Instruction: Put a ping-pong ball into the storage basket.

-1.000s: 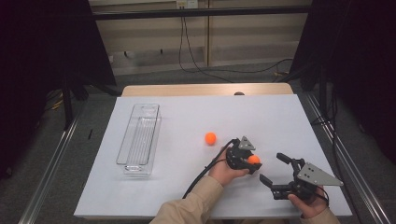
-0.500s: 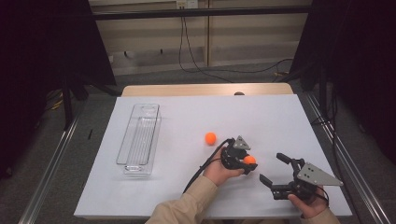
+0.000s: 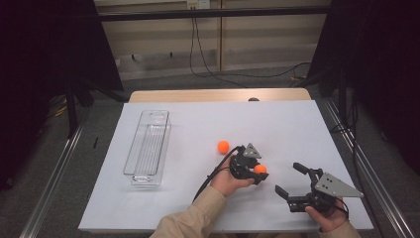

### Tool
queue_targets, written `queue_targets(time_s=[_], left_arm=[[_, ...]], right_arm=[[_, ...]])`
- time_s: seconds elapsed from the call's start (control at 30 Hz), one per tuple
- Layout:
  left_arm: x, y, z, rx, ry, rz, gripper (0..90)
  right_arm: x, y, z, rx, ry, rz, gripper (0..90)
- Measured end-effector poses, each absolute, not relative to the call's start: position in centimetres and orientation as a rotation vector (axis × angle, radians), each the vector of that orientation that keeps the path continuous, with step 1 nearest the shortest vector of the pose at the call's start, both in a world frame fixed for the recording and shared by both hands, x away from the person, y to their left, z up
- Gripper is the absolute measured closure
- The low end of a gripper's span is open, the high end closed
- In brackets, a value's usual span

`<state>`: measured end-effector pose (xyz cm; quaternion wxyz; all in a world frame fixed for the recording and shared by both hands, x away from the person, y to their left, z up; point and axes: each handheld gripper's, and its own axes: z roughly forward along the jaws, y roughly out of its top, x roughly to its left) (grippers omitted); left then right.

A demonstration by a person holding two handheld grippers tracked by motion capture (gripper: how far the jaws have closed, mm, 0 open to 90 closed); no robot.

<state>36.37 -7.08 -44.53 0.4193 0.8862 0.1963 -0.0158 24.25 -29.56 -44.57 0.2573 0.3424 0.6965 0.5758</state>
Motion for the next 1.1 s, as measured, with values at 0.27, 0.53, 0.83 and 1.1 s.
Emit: queue_targets(time_s=[0.27,0.53,0.83,1.1], left_arm=[[36.5,-5.9,-44.3,2.227,0.517,-0.039,50.9],[36.5,-5.2,-44.2,2.229,0.525,-0.048,50.9],[36.5,-4.6,-44.4,2.238,0.536,-0.056,50.8],[36.6,-4.2,-44.4,2.233,0.543,-0.068,50.8]], right_arm=[[24.3,-29.6,-44.6,0.926,1.889,1.563,3.4],[24.3,-29.5,-44.6,0.93,1.888,1.564,3.4],[24.3,-29.5,-44.6,0.929,1.889,1.564,3.4],[24.3,-29.6,-44.6,0.93,1.889,1.567,3.4]])
